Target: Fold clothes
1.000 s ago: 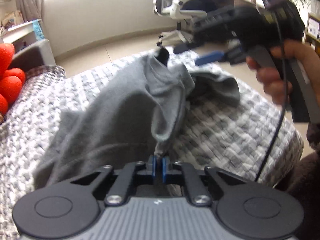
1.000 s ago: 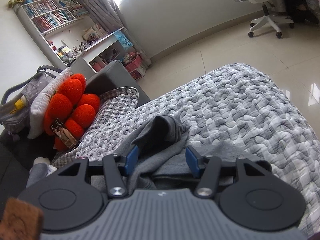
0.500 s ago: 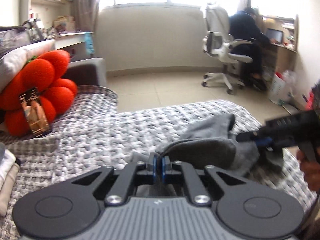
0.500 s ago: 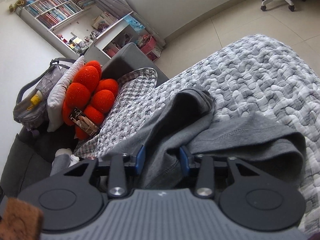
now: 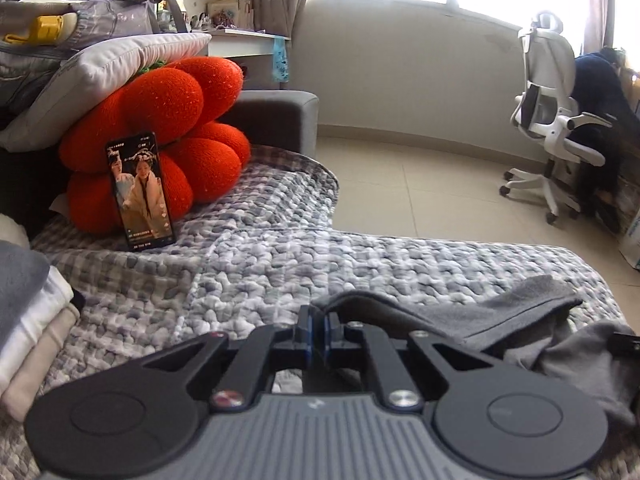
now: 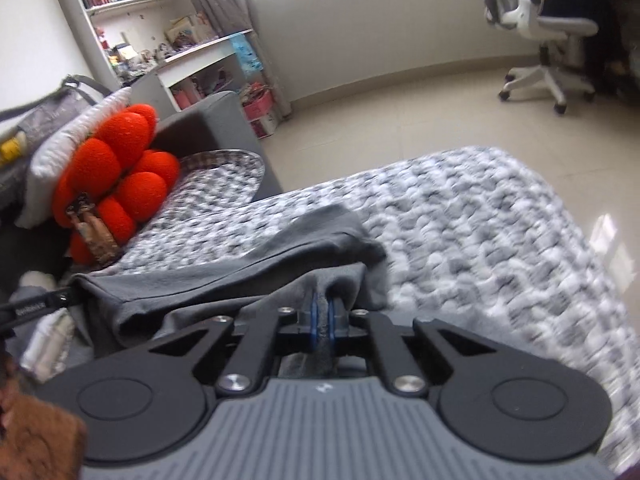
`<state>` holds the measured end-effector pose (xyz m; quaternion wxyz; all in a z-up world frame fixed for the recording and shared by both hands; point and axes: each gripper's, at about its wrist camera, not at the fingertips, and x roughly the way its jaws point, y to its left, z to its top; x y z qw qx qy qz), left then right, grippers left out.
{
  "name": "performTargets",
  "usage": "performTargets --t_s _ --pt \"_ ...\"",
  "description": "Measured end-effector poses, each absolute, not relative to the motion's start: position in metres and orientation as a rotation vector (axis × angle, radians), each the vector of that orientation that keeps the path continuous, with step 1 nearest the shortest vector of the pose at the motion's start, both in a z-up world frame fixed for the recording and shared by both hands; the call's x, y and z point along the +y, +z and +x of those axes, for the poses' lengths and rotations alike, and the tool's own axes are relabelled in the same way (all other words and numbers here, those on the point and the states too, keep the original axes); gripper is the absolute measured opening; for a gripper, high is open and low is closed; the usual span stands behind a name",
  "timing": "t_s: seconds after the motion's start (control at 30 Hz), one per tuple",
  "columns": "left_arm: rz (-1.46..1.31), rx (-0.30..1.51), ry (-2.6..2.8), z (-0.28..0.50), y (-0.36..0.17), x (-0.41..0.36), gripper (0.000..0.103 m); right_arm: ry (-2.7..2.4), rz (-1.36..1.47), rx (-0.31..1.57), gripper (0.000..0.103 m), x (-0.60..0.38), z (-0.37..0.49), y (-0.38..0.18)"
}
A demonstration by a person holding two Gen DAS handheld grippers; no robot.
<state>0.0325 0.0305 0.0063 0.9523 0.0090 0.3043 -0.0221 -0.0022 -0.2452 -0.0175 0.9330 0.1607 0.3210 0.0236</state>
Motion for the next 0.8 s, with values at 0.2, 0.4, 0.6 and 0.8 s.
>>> performTargets --t_s 0.2,0.4,0.6,0.8 --pt "0.107 0.612 -0.017 0.074 0.003 0.027 0.005 -0.09 0.247 0.651 0.005 -0.261 0.023 -0.02" --pt "0.124 0.604 -0.017 0.12 -0.011 0.029 0.005 -0.207 0.129 0.634 0.004 -0.286 0.049 -0.025" --pt "0.135 0.61 -0.009 0.153 -0.031 0.029 0.005 -0.206 0.087 0.63 0.004 -0.3 0.069 -0.034" --pt "0.088 0.686 -0.06 0.18 -0.053 0.036 0.006 -0.097 0.046 0.683 0.007 -0.3 0.083 -0.038"
